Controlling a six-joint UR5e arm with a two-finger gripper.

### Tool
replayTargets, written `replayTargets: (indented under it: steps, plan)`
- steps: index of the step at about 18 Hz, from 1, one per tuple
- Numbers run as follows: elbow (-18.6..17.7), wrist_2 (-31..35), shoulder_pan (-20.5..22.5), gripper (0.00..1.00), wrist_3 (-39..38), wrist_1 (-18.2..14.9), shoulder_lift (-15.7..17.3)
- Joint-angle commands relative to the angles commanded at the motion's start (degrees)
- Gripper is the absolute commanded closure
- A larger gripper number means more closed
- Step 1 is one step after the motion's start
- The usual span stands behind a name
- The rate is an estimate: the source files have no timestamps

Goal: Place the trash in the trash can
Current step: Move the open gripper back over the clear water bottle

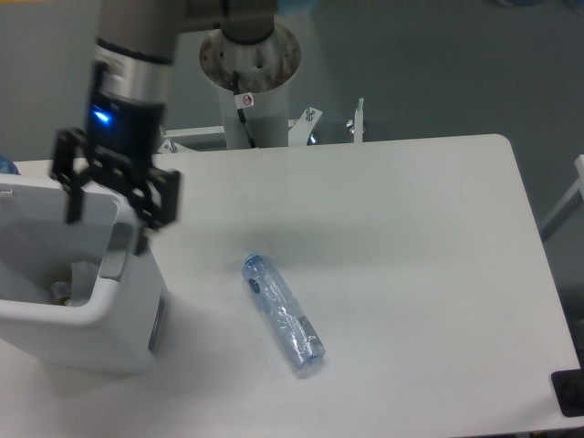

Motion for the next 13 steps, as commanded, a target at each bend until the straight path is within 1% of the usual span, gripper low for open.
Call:
replayTargets:
  steps: [2, 3, 7, 10, 11, 13]
  plan:
    - [2.2, -0.7, 3.25, 0.0, -1.69, -0.09, -2.46]
    - [2.56, -0.62, 4.58, 0.0, -1.69, -0.17, -3.6]
    - [1.77, 0.26, 7.48, 0.0, -1.7, -0.7, -7.56]
    - [1.24, 1.22, 7.93, 0.0, -1.69, -1.23, -10.64]
    - [1.33, 2.62, 8.1, 0.0, -1.61, -2.62, -11.43]
    - [1.59, 6.04, 8.11, 0.0, -1.08, -6.75, -12.58]
